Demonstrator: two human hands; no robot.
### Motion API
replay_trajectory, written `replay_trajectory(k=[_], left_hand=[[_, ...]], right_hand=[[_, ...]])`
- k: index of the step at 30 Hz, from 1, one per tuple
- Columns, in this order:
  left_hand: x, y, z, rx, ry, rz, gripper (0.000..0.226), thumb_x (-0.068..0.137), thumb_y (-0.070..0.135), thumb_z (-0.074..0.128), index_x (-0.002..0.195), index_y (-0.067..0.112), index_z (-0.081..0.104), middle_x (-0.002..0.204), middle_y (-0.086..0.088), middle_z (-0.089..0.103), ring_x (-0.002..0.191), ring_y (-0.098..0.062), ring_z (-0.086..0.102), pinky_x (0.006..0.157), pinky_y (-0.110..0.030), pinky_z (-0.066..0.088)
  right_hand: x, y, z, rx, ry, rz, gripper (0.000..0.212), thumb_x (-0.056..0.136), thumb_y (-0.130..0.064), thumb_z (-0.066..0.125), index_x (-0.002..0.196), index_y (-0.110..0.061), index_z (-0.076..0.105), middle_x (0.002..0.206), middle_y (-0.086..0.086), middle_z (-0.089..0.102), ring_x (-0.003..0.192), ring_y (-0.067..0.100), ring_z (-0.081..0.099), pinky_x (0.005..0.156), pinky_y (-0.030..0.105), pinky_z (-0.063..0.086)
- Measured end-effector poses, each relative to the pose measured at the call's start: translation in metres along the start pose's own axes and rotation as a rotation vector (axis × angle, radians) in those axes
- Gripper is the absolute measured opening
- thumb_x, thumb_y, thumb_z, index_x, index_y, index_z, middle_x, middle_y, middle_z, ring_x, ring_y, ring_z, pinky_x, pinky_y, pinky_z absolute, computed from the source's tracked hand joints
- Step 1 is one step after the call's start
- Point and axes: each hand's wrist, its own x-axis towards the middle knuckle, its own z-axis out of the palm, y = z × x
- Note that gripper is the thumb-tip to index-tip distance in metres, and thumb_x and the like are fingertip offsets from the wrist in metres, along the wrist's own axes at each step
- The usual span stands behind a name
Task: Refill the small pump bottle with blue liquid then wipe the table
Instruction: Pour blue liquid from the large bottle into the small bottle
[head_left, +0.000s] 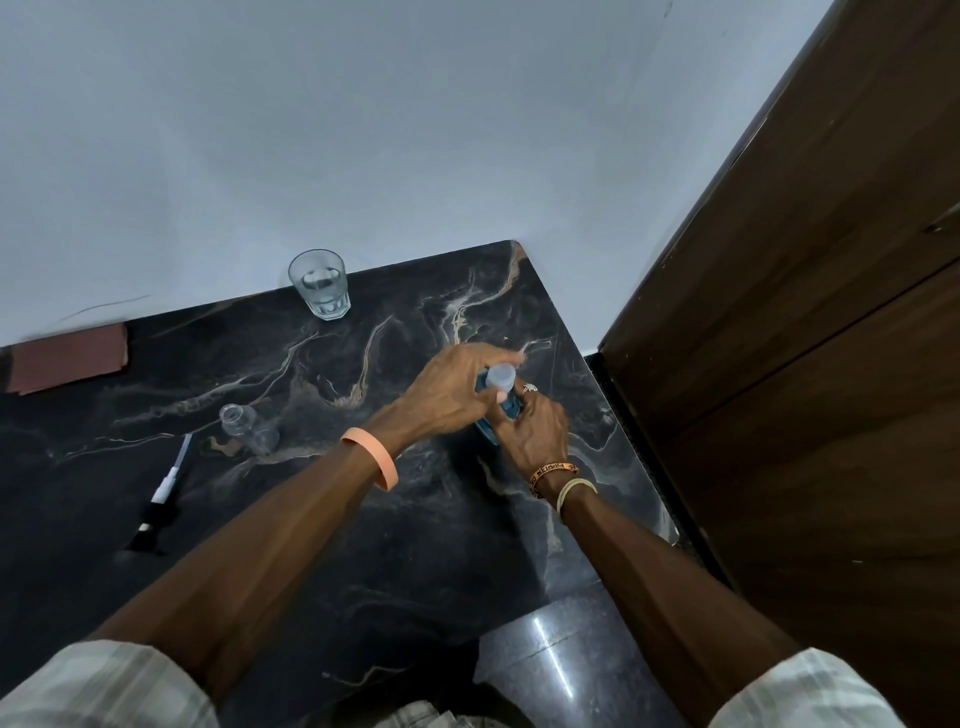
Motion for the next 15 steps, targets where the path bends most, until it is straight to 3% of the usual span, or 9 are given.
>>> replay_trajectory(k=[3, 5, 7, 11, 15], left_hand=[[0.002, 0.002, -0.0012, 0.036, 0.046, -0.014, 0.047, 0.081, 0.025, 0.079, 0.126, 0.024, 0.065, 0.126, 0.002, 0.067, 0.115, -0.012, 0.059, 0.103, -0.035, 0.047], [0.0021, 0.0033, -0.0012, 0.063, 0.026, 0.001, 0.063, 0.078, 0.032, 0.081, 0.136, 0.024, 0.057, 0.135, 0.002, 0.06, 0.124, -0.013, 0.053, 0.111, -0.032, 0.038], [0.001, 0.0038, -0.0014, 0.02, -0.008, 0.016, 0.064, 0.08, 0.028, 0.08, 0.139, 0.023, 0.055, 0.141, 0.0, 0.056, 0.131, -0.014, 0.049, 0.113, -0.031, 0.032], [0.0023, 0.0036, -0.0018, 0.024, 0.052, -0.007, 0.045, 0.078, 0.024, 0.081, 0.121, 0.023, 0.067, 0.121, 0.002, 0.068, 0.11, -0.012, 0.061, 0.1, -0.037, 0.049], [0.0005, 0.0026, -0.0026, 0.015, 0.008, 0.008, 0.068, 0.076, 0.036, 0.082, 0.138, 0.024, 0.055, 0.139, 0.002, 0.057, 0.126, -0.01, 0.049, 0.109, -0.03, 0.036]], right_hand=[[0.0002, 0.0007, 0.0013, -0.04, -0.027, 0.04, 0.042, 0.09, -0.056, 0.055, 0.099, -0.018, 0.067, 0.082, 0.005, 0.07, 0.073, 0.026, 0.064, 0.064, 0.033, 0.049], [-0.0003, 0.0005, 0.0005, 0.0, 0.003, -0.013, 0.036, 0.09, -0.049, 0.056, 0.108, -0.021, 0.068, 0.089, 0.004, 0.072, 0.078, 0.025, 0.066, 0.066, 0.029, 0.047], [-0.0003, -0.0001, -0.0002, 0.029, 0.013, -0.028, 0.033, 0.091, -0.047, 0.057, 0.108, -0.021, 0.068, 0.087, 0.004, 0.072, 0.076, 0.025, 0.066, 0.065, 0.03, 0.048], [-0.0003, -0.0004, 0.0012, -0.02, -0.012, 0.002, 0.038, 0.089, -0.054, 0.056, 0.106, -0.02, 0.067, 0.082, 0.005, 0.07, 0.073, 0.026, 0.065, 0.065, 0.037, 0.051], [0.0, 0.0016, 0.0011, 0.011, -0.008, -0.029, 0.035, 0.088, -0.049, 0.054, 0.108, -0.022, 0.067, 0.087, 0.005, 0.072, 0.078, 0.028, 0.066, 0.068, 0.038, 0.052]])
